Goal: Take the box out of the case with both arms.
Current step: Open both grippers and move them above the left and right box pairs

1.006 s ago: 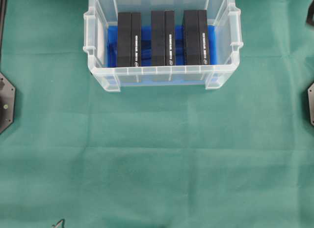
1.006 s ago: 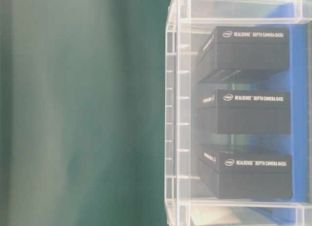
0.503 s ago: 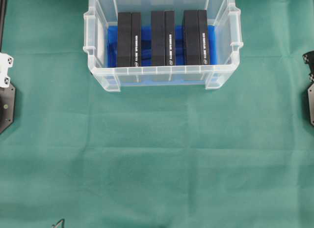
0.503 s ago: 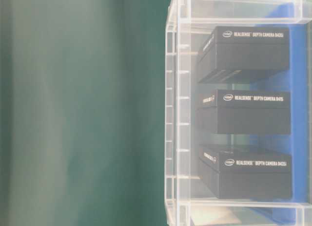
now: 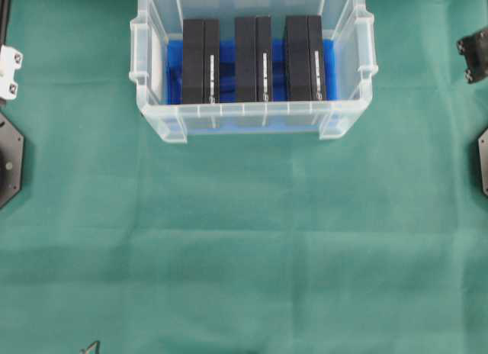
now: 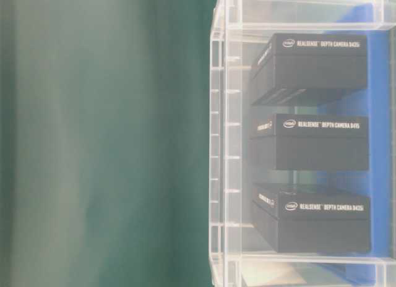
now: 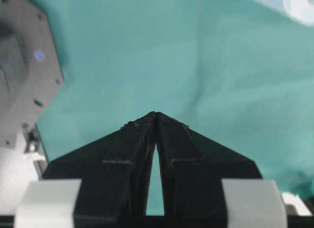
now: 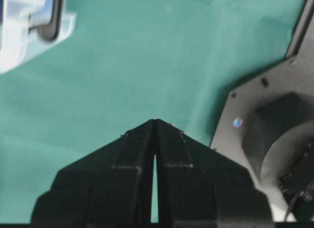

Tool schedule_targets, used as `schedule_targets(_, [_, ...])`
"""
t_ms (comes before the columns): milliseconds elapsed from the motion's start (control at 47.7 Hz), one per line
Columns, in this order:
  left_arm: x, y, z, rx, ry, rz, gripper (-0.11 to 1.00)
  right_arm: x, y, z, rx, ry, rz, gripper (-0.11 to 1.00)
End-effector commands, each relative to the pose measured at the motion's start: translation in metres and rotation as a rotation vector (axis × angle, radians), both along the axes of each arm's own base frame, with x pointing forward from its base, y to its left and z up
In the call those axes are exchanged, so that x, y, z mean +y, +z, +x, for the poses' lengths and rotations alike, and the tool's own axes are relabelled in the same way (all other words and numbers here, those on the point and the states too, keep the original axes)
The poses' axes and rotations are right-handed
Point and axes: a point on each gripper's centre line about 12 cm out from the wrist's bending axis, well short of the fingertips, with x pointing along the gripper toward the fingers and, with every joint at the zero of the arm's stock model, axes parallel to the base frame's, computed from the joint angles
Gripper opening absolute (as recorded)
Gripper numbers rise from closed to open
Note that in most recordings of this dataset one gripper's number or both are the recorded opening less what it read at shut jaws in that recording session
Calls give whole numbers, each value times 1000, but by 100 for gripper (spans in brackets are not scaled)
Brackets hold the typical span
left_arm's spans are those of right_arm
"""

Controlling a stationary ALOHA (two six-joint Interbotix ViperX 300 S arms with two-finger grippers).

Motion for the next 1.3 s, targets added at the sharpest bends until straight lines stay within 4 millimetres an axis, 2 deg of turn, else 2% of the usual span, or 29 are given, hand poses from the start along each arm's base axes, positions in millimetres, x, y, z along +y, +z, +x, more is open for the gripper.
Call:
schedule_targets(0, [10,9,2,-20,13,12,1,-16,7,2,-20,-14,-15,0])
schedule_targets(126, [23,8,2,-6,15,28,1,-36,5,2,7,-13,-22,0])
schedule_targets(293, [35,8,3,9,16,40,1,-54,4,7,3,-21,-36,0])
schedule_targets(692, [38,7,12,-42,-3,55,2,-53,0,14,-36,11,-22,0])
schedule_targets(817, [39,7,15,-58,1,60,10,-54,-2,16,-49,48,-39,2])
schedule_targets(901, [38,4,17,-48,0,52,23,-55,-4,18,-59,47,-47,16])
schedule_targets(1069, [30,-4,19,-34,-36,44,72,-54,-9,17,-40,28,-29,70])
schedule_targets(1132, [27,-4,20,-30,-47,42,85,-53,-9,17,-34,9,-21,86])
schedule_targets(1194, [27,-4,20,-31,-49,40,92,-52,-9,16,-31,-5,-15,95])
schedule_targets(1278, [27,-5,21,-28,-39,36,91,-51,-10,14,-23,-26,-11,97])
